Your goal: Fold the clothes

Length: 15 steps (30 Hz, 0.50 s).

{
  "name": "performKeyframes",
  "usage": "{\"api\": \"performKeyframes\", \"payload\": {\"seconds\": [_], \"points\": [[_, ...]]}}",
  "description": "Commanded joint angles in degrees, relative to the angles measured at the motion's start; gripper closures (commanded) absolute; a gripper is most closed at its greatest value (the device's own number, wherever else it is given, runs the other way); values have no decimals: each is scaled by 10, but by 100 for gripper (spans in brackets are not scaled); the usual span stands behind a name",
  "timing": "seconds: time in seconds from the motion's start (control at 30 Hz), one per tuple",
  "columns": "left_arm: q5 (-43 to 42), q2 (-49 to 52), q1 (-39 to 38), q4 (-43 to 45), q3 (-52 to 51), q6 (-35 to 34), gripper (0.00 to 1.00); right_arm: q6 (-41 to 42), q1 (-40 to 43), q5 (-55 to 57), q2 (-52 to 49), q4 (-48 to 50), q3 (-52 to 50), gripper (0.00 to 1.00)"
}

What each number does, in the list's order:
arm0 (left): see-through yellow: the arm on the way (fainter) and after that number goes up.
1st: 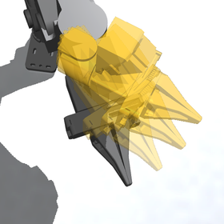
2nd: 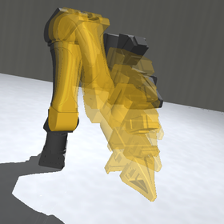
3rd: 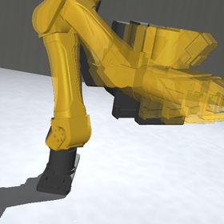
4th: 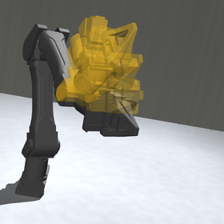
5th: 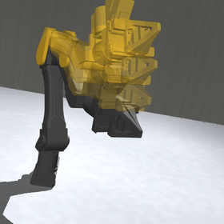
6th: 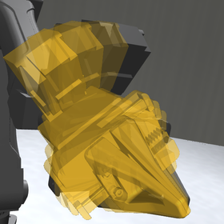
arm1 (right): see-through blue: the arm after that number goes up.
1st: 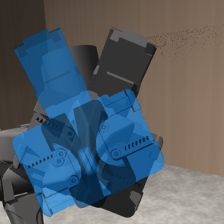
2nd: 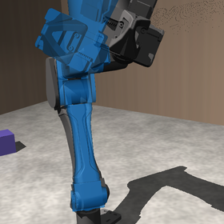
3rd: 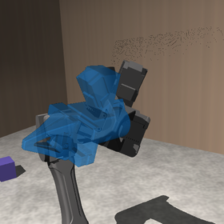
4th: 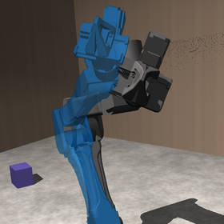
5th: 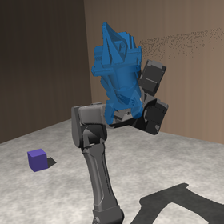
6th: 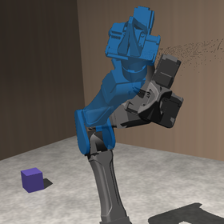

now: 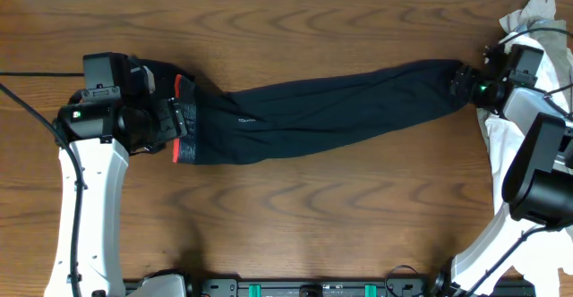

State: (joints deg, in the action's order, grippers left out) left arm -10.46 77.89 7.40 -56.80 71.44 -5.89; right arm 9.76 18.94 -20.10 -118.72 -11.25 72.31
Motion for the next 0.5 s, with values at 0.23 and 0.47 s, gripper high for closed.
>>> {"api": "performKeyframes", "payload": {"seconds": [0.23, 0.47], "points": [[-9, -4, 2, -2, 13, 7, 20, 0, -17, 5, -21, -43, -1, 83], [-9, -4, 2, -2, 13, 7, 20, 9, -7, -31, 41, -64, -1, 99]]}}
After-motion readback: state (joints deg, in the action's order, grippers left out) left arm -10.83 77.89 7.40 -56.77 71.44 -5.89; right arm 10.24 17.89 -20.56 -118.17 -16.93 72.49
